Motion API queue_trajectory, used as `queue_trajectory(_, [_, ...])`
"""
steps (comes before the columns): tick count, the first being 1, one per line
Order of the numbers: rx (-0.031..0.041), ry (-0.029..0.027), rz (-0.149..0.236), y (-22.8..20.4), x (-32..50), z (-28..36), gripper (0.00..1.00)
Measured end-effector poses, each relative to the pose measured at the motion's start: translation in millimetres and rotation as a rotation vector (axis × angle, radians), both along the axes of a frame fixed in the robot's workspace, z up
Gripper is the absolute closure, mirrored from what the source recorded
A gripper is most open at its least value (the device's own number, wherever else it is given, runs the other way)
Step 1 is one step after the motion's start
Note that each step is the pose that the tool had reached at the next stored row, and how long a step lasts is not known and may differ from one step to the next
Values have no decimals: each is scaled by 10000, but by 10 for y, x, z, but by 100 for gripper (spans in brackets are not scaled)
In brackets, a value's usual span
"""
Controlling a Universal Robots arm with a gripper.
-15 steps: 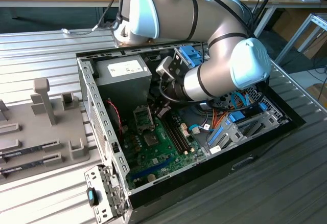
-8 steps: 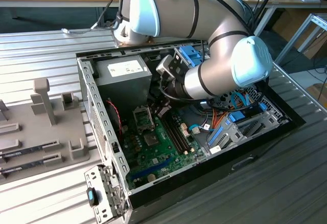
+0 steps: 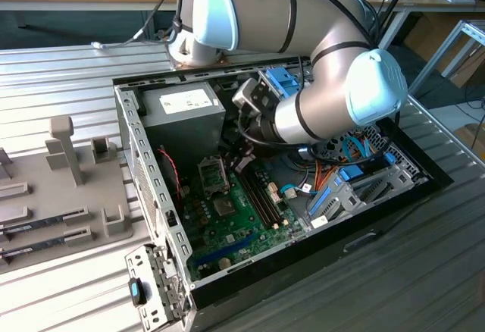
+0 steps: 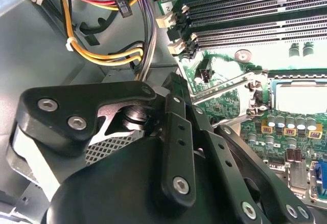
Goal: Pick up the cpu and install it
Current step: 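Close the cpu cover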
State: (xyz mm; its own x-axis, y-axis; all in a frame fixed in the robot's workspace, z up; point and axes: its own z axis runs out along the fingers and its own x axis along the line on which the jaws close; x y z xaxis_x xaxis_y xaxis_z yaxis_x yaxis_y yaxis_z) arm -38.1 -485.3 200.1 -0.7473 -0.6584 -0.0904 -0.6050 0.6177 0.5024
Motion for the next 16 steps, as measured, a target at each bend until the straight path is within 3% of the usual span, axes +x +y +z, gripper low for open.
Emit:
queue_trajectory(6, [2,-1,42,1,0,45,89])
queue_trajectory(16, [37,0,86,0,-1,49,89])
